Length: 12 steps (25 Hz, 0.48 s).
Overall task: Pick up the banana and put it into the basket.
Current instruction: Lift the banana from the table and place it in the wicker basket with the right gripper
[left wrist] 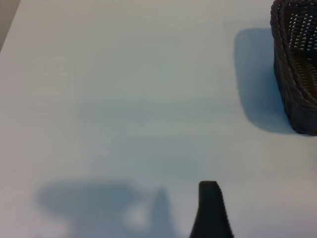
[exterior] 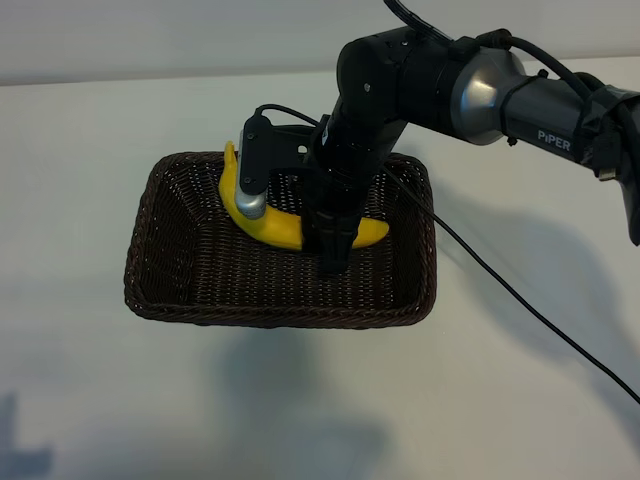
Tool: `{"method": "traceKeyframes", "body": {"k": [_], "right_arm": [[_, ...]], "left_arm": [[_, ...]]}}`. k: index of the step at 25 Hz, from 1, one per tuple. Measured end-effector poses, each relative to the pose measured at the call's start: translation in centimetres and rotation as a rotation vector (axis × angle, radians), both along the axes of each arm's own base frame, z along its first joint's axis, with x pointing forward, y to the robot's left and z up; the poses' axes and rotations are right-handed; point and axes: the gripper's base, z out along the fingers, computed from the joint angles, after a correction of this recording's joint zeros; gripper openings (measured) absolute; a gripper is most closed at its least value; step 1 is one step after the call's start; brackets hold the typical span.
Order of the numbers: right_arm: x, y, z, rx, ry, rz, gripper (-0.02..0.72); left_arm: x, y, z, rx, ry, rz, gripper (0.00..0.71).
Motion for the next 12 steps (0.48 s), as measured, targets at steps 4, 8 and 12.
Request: {"method": "traceKeyframes", "body": {"k": [4, 8, 12], "right_arm": [[-0.3, -0.1, 0.1, -0.019, 0.039, 0.003, 0.540], [-0.6, -0.3, 1.3, -0.012, 0.040, -0.009, 0.557], [-0.6, -1.0, 4.2, -0.021, -0.024, -0.034, 0.543]], "left_arm": [[0.0, 0.0, 0.0, 0.000, 0.000, 0.000, 0.538], [0.0, 0.0, 0.0, 0.000, 0.000, 0.000, 0.538], [0.0, 0.0, 0.0, 0.000, 0.000, 0.000, 0.538]]}}
